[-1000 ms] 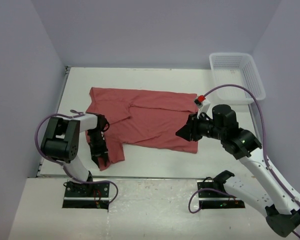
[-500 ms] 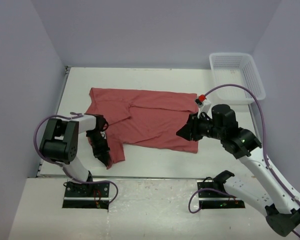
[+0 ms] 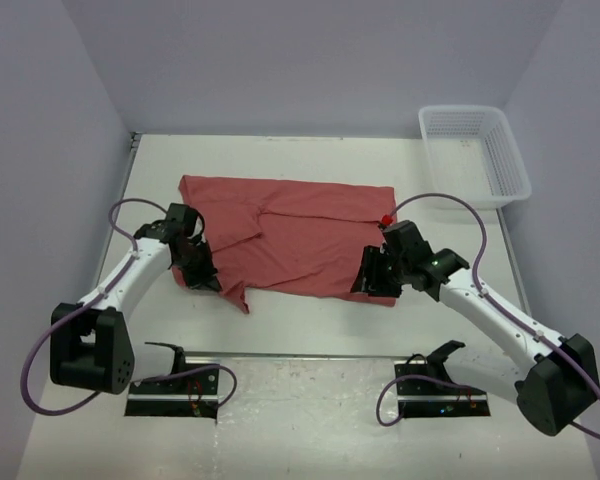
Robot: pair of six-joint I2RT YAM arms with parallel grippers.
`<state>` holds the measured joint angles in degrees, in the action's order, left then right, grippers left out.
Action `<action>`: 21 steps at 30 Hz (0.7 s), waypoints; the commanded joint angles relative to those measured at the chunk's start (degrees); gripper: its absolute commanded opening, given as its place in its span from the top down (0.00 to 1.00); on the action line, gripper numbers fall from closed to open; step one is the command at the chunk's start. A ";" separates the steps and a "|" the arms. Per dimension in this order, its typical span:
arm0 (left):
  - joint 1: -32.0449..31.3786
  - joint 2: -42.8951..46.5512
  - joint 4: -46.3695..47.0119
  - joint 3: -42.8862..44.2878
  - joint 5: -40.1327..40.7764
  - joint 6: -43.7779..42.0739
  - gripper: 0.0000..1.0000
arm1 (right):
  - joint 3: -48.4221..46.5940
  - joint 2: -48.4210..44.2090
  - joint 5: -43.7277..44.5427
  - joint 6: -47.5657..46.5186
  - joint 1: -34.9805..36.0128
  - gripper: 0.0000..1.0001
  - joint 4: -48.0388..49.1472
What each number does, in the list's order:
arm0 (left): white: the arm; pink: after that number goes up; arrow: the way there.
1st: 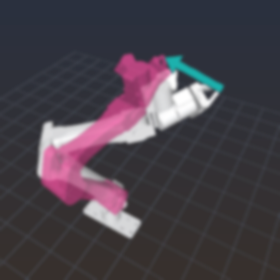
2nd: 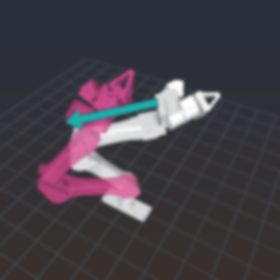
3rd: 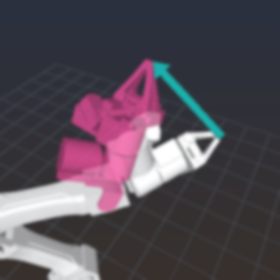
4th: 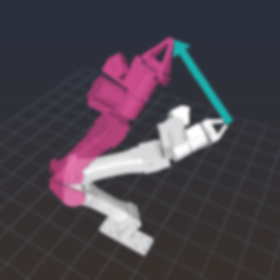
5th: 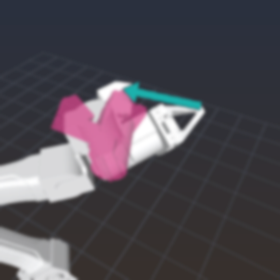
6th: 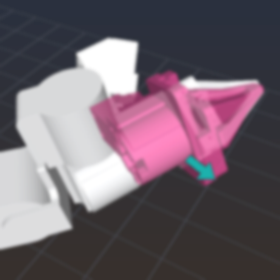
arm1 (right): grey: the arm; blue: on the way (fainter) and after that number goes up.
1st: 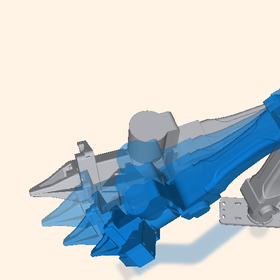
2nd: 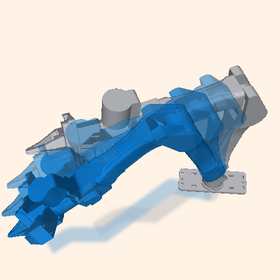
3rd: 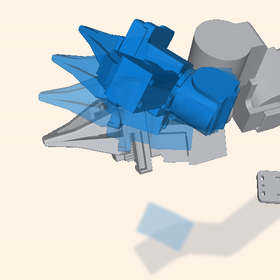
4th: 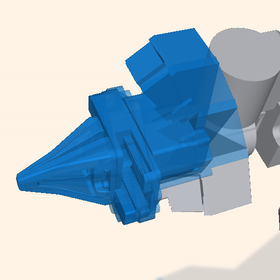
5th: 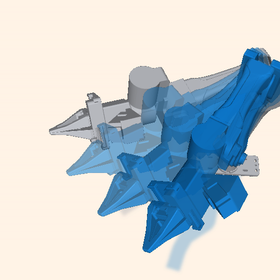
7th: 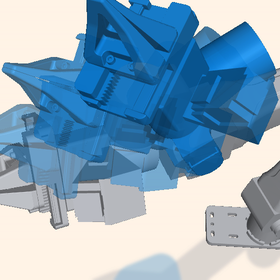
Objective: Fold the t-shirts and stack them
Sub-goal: Grap the side of the flattened tshirt closest away from the robot with both arms
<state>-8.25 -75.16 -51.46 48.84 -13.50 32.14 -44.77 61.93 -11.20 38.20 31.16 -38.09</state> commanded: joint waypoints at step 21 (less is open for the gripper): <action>2.45 14.77 -0.31 -3.57 -4.08 -2.08 1.00 | 9.18 3.81 20.96 23.33 -4.43 0.44 -6.30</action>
<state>-6.33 -62.72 -51.99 44.91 -17.34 31.29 -35.57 67.18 5.69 58.57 28.36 -43.03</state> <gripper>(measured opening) 0.009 0.559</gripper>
